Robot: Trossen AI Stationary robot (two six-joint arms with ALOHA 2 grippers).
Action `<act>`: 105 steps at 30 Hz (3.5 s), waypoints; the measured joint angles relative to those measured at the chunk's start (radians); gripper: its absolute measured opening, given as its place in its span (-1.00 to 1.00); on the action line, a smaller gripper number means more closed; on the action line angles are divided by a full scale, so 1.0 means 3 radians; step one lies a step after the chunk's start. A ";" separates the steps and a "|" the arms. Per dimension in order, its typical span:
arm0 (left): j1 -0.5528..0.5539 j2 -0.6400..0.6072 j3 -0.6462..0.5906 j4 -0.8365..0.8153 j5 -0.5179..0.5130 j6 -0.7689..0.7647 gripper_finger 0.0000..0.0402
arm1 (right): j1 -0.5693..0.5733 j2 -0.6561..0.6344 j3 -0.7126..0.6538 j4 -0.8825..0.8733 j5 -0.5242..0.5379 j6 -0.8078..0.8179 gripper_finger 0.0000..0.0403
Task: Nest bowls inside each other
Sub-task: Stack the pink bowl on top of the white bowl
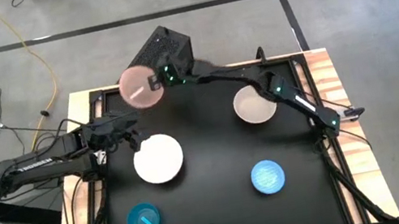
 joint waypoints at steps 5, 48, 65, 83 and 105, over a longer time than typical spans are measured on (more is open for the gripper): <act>0.0001 -0.0173 0.0003 -0.0006 -0.0208 0.0066 0.14 | -0.0139 -0.0353 0.0000 -0.0545 0.0209 -0.0524 -0.99; 0.0142 -0.0684 0.0001 0.0006 -0.1574 0.0104 0.14 | 0.1370 -0.0927 -0.1189 -0.0332 0.0362 -0.0612 -1.00; 0.0142 -0.0684 0.0000 0.0006 -0.1574 -0.0005 0.14 | 0.1394 -0.0927 -0.1329 -0.0083 0.0342 -0.0763 -0.68; 0.0142 -0.0684 0.0000 0.0001 -0.1578 -0.0004 0.14 | 0.1205 -0.0932 -0.1056 0.0019 -0.0565 -0.0898 -0.31; 0.0142 -0.0683 -0.0001 0.0000 -0.1576 -0.0037 0.14 | 0.0821 -0.0704 -0.1161 -0.0028 -0.1723 -0.0991 -0.99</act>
